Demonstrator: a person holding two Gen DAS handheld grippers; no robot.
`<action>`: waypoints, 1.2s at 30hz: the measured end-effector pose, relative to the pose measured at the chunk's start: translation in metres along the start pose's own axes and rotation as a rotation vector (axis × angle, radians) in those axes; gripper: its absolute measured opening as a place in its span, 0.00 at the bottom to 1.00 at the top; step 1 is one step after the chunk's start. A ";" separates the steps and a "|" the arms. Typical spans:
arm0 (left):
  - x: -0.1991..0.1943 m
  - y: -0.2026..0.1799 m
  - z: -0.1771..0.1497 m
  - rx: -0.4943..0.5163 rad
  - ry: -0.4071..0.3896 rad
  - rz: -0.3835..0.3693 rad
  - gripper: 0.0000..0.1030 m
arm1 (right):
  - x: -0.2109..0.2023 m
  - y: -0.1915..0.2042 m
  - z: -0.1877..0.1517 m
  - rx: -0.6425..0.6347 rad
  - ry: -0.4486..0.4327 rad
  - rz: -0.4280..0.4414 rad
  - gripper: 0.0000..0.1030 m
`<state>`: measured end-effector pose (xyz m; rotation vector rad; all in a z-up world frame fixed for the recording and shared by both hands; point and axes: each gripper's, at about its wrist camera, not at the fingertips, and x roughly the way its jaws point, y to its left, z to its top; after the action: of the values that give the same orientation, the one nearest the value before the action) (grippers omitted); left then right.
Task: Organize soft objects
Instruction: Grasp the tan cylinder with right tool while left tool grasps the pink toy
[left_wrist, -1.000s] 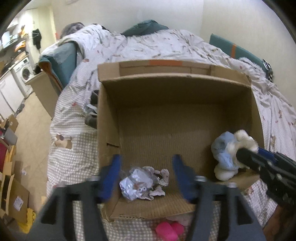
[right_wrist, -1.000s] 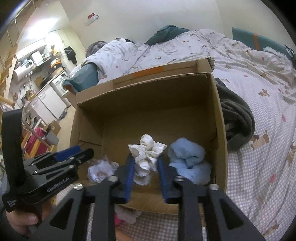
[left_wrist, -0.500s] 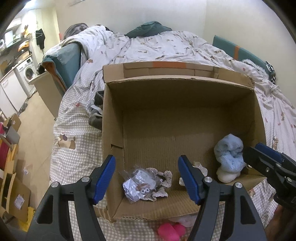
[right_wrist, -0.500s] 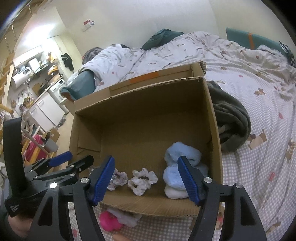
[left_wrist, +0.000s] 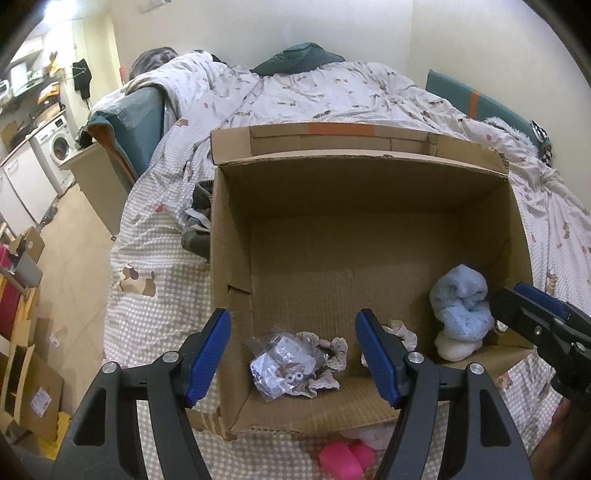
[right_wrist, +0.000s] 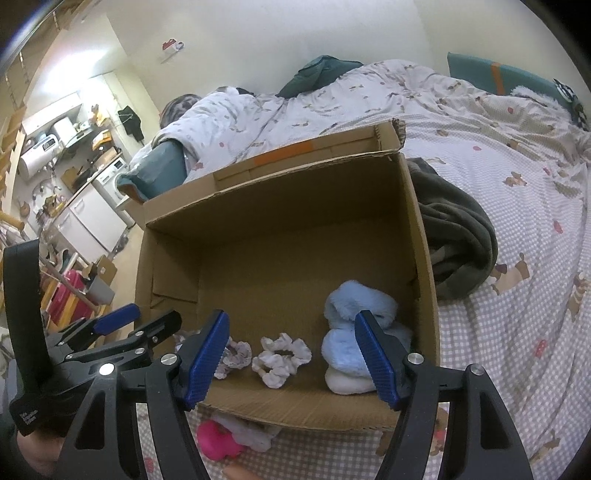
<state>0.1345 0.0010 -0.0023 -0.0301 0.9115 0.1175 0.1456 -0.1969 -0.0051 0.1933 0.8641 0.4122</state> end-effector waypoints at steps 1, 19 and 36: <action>-0.003 0.001 -0.001 0.000 -0.005 0.003 0.65 | 0.000 0.000 0.000 0.002 0.000 0.000 0.72; -0.047 0.027 -0.029 -0.016 -0.016 0.056 0.65 | -0.035 0.007 -0.028 -0.014 0.029 0.002 0.72; -0.032 0.062 -0.063 -0.183 0.171 0.047 0.65 | 0.026 0.050 -0.100 -0.111 0.432 0.074 0.72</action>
<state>0.0586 0.0545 -0.0138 -0.1912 1.0702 0.2453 0.0706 -0.1407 -0.0707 0.0324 1.2565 0.5816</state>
